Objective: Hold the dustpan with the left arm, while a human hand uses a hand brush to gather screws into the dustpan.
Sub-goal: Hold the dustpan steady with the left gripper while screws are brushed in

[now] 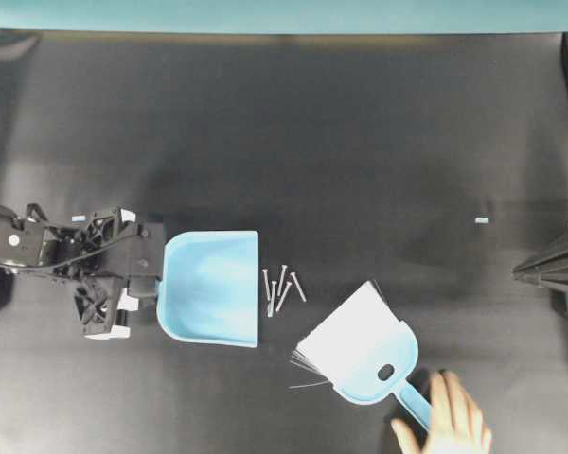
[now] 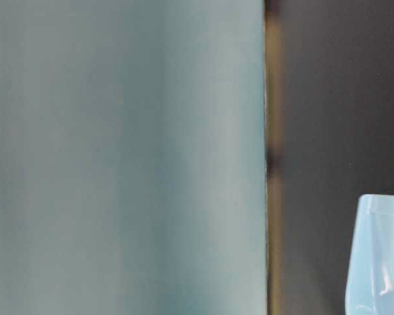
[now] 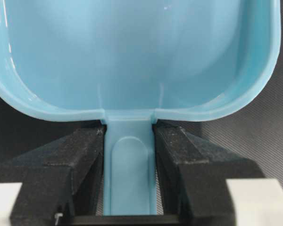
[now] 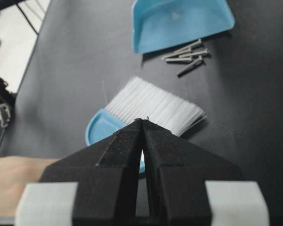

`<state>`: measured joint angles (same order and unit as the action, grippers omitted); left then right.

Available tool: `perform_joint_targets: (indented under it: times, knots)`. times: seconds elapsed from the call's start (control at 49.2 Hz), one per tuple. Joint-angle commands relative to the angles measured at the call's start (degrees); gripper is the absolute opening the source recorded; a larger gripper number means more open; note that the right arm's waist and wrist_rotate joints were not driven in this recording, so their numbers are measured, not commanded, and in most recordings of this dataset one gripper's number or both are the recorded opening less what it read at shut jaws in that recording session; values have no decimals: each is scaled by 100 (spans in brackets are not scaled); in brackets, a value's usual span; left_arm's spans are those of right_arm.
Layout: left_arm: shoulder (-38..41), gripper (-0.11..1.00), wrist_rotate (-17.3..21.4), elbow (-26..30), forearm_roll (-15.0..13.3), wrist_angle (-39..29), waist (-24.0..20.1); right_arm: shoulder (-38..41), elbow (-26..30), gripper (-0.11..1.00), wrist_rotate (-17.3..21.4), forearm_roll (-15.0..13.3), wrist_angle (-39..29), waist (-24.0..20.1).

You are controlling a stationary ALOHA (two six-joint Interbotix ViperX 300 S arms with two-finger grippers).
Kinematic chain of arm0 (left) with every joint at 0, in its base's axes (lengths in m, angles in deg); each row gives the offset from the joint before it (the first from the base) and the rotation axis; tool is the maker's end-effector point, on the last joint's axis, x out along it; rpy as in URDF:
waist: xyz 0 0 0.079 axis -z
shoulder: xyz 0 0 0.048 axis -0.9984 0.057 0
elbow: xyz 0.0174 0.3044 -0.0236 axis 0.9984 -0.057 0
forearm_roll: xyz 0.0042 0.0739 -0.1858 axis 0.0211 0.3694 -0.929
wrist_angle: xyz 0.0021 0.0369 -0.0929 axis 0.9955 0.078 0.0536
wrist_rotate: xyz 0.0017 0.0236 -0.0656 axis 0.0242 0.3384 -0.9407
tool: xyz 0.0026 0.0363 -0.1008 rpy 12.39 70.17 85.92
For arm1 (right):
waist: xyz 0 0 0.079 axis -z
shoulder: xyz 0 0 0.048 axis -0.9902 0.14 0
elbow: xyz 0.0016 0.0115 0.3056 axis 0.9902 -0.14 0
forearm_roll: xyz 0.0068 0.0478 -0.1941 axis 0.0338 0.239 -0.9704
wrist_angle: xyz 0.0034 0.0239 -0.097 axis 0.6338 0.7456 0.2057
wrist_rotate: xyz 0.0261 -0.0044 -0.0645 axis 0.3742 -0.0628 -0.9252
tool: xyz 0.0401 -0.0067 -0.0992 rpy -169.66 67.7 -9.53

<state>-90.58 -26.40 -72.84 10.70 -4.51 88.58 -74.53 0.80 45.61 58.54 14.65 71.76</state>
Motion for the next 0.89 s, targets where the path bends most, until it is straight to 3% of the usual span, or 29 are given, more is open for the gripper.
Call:
perform_joint_targets:
  times: [0.0,0.325,0.874]
  knots:
    - [-79,30,-9,97,18,-18,-44,26,26,0,0,0,62,0]
    - [-308,30,62,9,9,-53,-53,18,26,0,9,0,62,0]
    - [-9,30,167,-53,18,-79,-141,18,18,0,0,9,53,0]
